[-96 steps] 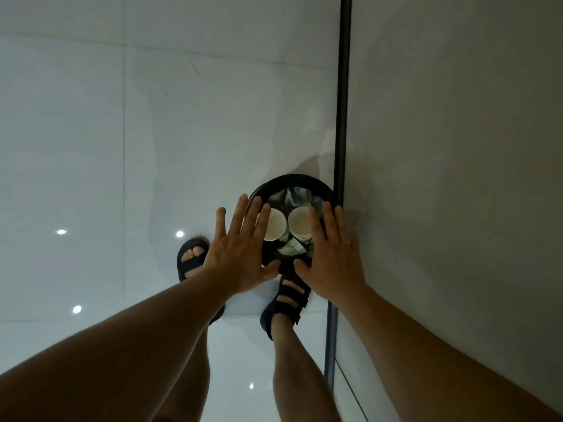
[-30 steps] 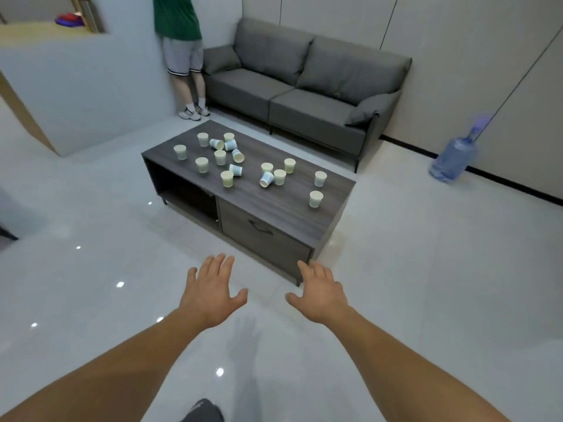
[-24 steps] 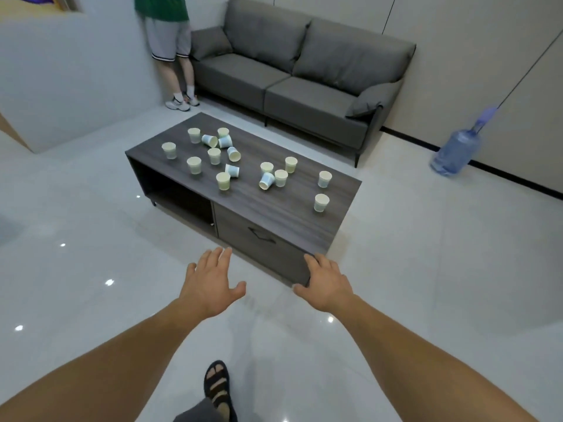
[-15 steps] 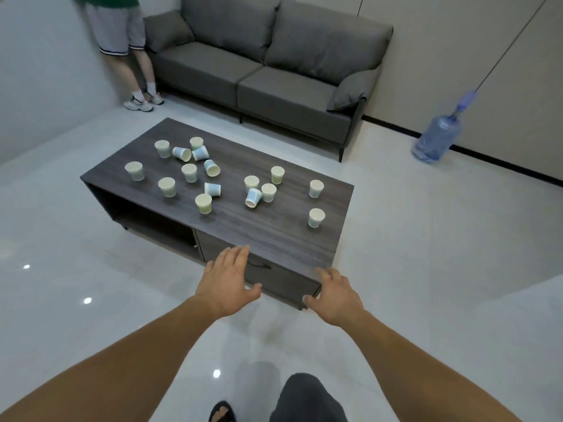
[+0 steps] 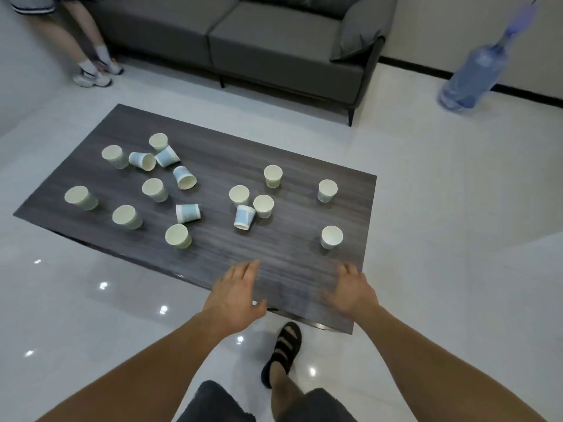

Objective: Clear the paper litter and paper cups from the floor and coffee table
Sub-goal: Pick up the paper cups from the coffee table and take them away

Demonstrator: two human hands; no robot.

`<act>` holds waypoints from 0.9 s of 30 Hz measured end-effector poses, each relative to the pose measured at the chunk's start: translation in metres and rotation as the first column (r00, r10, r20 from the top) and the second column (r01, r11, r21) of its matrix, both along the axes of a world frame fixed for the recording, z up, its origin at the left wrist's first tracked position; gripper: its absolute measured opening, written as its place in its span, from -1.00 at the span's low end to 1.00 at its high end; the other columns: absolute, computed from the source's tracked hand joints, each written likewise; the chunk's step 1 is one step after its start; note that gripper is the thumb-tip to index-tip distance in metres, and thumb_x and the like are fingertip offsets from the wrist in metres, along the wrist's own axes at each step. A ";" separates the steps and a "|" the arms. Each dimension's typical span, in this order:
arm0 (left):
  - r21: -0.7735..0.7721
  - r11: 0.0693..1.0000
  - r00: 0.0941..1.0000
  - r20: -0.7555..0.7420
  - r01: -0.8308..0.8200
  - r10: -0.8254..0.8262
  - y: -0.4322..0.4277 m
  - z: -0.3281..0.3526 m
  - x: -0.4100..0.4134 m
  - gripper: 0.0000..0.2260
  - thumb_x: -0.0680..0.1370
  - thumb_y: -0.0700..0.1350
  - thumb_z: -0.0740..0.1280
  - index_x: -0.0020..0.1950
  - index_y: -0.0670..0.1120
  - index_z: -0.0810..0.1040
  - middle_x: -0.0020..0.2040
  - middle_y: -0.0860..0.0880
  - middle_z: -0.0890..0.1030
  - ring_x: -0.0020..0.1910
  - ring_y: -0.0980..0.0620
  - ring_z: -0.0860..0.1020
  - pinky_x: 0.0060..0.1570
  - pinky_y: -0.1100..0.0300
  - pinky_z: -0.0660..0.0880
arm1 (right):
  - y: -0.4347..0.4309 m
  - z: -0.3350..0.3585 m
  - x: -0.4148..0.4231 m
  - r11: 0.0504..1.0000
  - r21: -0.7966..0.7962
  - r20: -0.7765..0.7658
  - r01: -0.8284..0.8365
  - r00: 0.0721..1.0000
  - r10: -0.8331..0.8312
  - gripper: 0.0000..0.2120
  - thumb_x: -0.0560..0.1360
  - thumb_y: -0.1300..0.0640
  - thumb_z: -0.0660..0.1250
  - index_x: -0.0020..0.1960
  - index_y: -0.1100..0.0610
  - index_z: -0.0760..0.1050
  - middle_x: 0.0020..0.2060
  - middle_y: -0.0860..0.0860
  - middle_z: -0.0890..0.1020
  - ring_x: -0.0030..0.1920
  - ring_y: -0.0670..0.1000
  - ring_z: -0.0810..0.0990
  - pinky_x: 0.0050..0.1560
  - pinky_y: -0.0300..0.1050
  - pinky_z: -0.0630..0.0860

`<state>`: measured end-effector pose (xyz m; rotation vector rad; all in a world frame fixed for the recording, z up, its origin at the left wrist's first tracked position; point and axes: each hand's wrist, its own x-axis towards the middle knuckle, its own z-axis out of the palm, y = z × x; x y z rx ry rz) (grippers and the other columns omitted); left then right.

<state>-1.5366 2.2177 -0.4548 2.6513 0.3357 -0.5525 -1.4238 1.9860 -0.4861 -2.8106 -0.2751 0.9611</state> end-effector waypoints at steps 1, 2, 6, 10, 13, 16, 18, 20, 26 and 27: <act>-0.018 1.000 1.000 -0.014 0.003 -0.003 0.003 -0.009 0.017 -0.24 0.48 0.17 0.29 0.56 -0.02 0.00 0.53 -0.02 0.16 0.48 0.00 0.15 0.45 0.04 0.19 | 0.005 -0.007 0.018 1.000 -0.003 -0.003 0.018 1.000 -0.018 -0.26 0.51 -0.21 0.26 0.56 0.01 0.05 0.48 0.04 0.20 0.43 0.15 0.24 0.34 0.07 0.35; -0.039 0.999 1.000 -0.021 0.000 -0.001 0.005 -0.019 0.034 -0.24 0.48 0.16 0.30 0.56 -0.01 0.01 0.52 -0.01 0.16 0.48 0.00 0.15 0.45 0.04 0.20 | 0.009 -0.014 0.036 0.999 -0.008 -0.001 0.037 0.999 -0.037 -0.24 0.51 -0.20 0.27 0.57 -0.01 0.01 0.49 0.03 0.18 0.43 0.15 0.24 0.34 0.08 0.35; -0.100 0.993 0.997 -0.051 0.058 -0.063 0.011 -0.065 0.095 -0.22 0.49 0.14 0.30 0.57 0.01 -0.04 0.52 -0.02 0.16 0.47 -0.01 0.16 0.44 0.03 0.20 | 0.025 -0.055 0.095 0.993 -0.019 0.017 0.114 0.993 -0.114 -0.22 0.49 -0.16 0.32 0.56 -0.02 0.01 0.49 0.03 0.16 0.39 0.18 0.28 0.29 0.07 0.39; -0.174 0.980 0.993 -0.050 0.097 -0.108 0.016 -0.120 0.143 -0.20 0.48 0.13 0.32 0.57 -0.02 -0.05 0.53 -0.02 0.14 0.48 0.00 0.15 0.44 0.10 0.18 | 0.037 -0.110 0.137 0.987 -0.060 0.040 0.148 0.988 -0.146 -0.22 0.48 -0.14 0.37 0.55 -0.04 0.02 0.53 0.05 0.08 0.39 0.24 0.29 0.28 0.10 0.40; -0.225 0.966 0.989 -0.050 0.124 -0.138 0.017 -0.155 0.167 -0.18 0.47 0.12 0.35 0.57 -0.02 -0.05 0.52 -0.02 0.15 0.47 0.01 0.15 0.45 0.12 0.18 | 0.041 -0.146 0.156 0.979 -0.088 0.039 0.186 0.982 -0.183 -0.19 0.47 -0.13 0.40 0.55 -0.05 0.01 0.55 0.05 0.03 0.41 0.27 0.27 0.29 0.12 0.39; -0.291 0.943 0.983 -0.040 0.159 -0.178 0.021 -0.177 0.186 -0.17 0.46 0.10 0.36 0.57 -0.02 -0.05 0.52 -0.02 0.16 0.48 0.03 0.13 0.43 0.18 0.15 | 0.047 -0.165 0.164 0.970 -0.083 0.018 0.227 0.974 -0.226 -0.25 0.48 -0.06 0.40 0.54 -0.02 0.08 0.47 0.11 0.20 0.35 0.24 0.34 0.23 0.10 0.44; -0.316 0.931 0.978 -0.044 0.180 -0.204 0.026 -0.184 0.197 -0.17 0.45 0.09 0.37 0.57 -0.02 -0.04 0.52 -0.03 0.16 0.48 0.03 0.13 0.42 0.17 0.16 | 0.057 -0.164 0.161 0.960 -0.026 0.017 0.277 0.961 -0.277 -0.30 0.48 -0.08 0.38 0.51 0.00 0.15 0.37 0.11 0.32 0.28 0.21 0.43 0.15 0.07 0.47; -0.332 0.924 0.974 -0.054 0.190 -0.219 0.033 -0.188 0.208 -0.15 0.44 0.08 0.40 0.57 -0.02 -0.03 0.52 -0.03 0.17 0.48 0.02 0.14 0.42 0.15 0.17 | 0.073 -0.155 0.155 0.953 0.085 0.005 0.291 0.956 -0.293 -0.30 0.46 -0.14 0.38 0.50 0.00 0.18 0.34 0.07 0.37 0.23 0.16 0.48 0.09 0.00 0.45; -0.482 0.860 0.979 -0.019 0.167 -0.201 0.055 -0.179 0.235 -0.13 0.29 0.11 0.51 0.50 0.07 0.17 0.43 0.06 0.34 0.40 0.05 0.32 0.30 0.09 0.36 | 0.120 -0.115 0.144 0.920 0.376 -0.076 0.112 0.993 -0.090 -0.26 0.43 -0.24 0.39 0.51 -0.13 0.17 0.41 -0.11 0.36 0.35 -0.07 0.40 0.28 -0.08 0.42; -0.502 0.847 0.980 0.013 0.178 -0.199 0.058 -0.177 0.236 -0.21 0.28 0.10 0.51 0.44 0.11 0.25 0.34 0.09 0.44 0.32 0.07 0.41 0.21 0.09 0.43 | 0.122 -0.111 0.146 0.913 0.394 -0.087 0.102 0.994 -0.073 -0.26 0.43 -0.25 0.38 0.51 -0.14 0.17 0.42 -0.12 0.35 0.37 -0.09 0.38 0.30 -0.08 0.41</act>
